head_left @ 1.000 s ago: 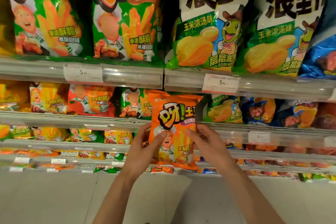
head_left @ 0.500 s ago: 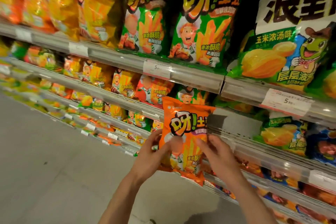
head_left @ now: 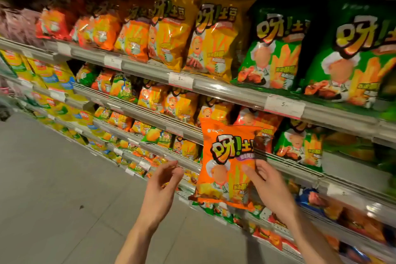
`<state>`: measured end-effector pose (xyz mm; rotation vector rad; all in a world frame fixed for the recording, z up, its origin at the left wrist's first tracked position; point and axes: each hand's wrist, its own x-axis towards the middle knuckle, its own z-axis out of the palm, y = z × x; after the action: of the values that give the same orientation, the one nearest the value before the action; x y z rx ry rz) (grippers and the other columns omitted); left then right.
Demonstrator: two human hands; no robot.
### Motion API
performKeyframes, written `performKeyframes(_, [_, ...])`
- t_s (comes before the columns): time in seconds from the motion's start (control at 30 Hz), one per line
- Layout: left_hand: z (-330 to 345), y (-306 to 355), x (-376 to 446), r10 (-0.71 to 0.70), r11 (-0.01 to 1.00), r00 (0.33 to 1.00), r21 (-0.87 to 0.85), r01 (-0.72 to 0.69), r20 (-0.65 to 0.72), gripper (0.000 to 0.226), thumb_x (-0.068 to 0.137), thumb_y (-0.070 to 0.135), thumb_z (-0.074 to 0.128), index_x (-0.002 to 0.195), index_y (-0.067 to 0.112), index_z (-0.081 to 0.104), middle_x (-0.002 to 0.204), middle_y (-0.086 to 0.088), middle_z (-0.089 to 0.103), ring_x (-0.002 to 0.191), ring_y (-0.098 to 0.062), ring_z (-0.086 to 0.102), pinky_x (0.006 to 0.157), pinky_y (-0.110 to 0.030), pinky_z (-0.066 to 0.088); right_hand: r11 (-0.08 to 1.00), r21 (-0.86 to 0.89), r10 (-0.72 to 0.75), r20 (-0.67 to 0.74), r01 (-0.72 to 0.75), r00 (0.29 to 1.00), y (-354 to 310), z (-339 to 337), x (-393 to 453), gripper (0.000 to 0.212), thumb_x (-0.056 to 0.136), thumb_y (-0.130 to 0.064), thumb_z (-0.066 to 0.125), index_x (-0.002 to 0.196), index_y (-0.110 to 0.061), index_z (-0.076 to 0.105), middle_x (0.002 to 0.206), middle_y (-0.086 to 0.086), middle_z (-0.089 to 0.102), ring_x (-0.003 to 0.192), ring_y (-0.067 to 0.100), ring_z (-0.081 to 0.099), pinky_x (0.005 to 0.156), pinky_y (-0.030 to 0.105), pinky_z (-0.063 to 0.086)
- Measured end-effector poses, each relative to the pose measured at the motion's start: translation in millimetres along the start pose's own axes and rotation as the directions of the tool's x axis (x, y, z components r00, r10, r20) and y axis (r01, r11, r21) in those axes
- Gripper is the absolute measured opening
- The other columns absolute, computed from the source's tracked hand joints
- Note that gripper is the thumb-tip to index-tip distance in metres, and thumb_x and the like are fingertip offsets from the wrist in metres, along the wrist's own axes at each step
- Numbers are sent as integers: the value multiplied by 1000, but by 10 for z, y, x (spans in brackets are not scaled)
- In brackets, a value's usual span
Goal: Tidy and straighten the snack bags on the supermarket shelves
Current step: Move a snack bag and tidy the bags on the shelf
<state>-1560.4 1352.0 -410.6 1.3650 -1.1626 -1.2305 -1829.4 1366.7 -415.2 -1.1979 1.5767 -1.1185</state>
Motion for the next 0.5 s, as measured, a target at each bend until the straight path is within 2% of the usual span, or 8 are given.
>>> performKeyframes(0.07, [-471,40,127,19,1000,999,-15,-20,-27,21,95,28,69,116,28,69,104,17,76,104,-3,70,93,-30,55,1000,3,-2,-13,2,1000,-150,384,51,15,98,-33,64,112,-30,69,107,-23,73,104,-11,64,83,6,47])
performKeyframes(0.17, [-1130,44,327,19,1000,996,-21,-21,-89,20,95,25,70,115,27,70,103,15,76,101,-3,71,96,-34,54,1000,7,-8,-44,8,999,-297,913,181,10,98,-31,63,107,-30,69,98,-20,75,101,-4,66,91,19,50])
performKeyframes(0.23, [-1509,38,429,13,999,991,-48,-19,-130,20,95,22,70,115,25,71,101,11,77,100,-6,71,92,-28,56,999,-2,-35,-60,35,998,-384,1240,253,11,97,-33,63,107,-29,68,98,-16,76,104,3,67,97,29,50])
performKeyframes(0.33, [-1979,53,589,11,996,985,-85,-26,-170,21,94,20,71,115,21,71,103,3,77,97,-8,73,84,-22,58,998,-10,-54,-59,54,997,-515,1703,403,19,98,-37,63,113,-27,67,110,-12,74,117,12,63,108,38,46])
performKeyframes(0.4, [-2242,38,717,8,995,982,-100,-27,-190,20,94,19,71,115,20,71,101,-2,76,97,-12,72,83,-23,55,998,-4,-62,-35,62,997,-614,1995,525,20,98,-37,62,114,-26,65,115,-11,72,118,13,61,107,38,45])
performKeyframes(0.5, [-2567,14,958,-5,992,975,-124,-23,-224,19,95,18,70,114,21,71,102,-2,76,98,-15,72,82,-26,53,997,6,-76,-16,76,997,-768,2406,731,7,99,-31,62,106,-29,64,106,-14,70,106,1,62,91,24,45])
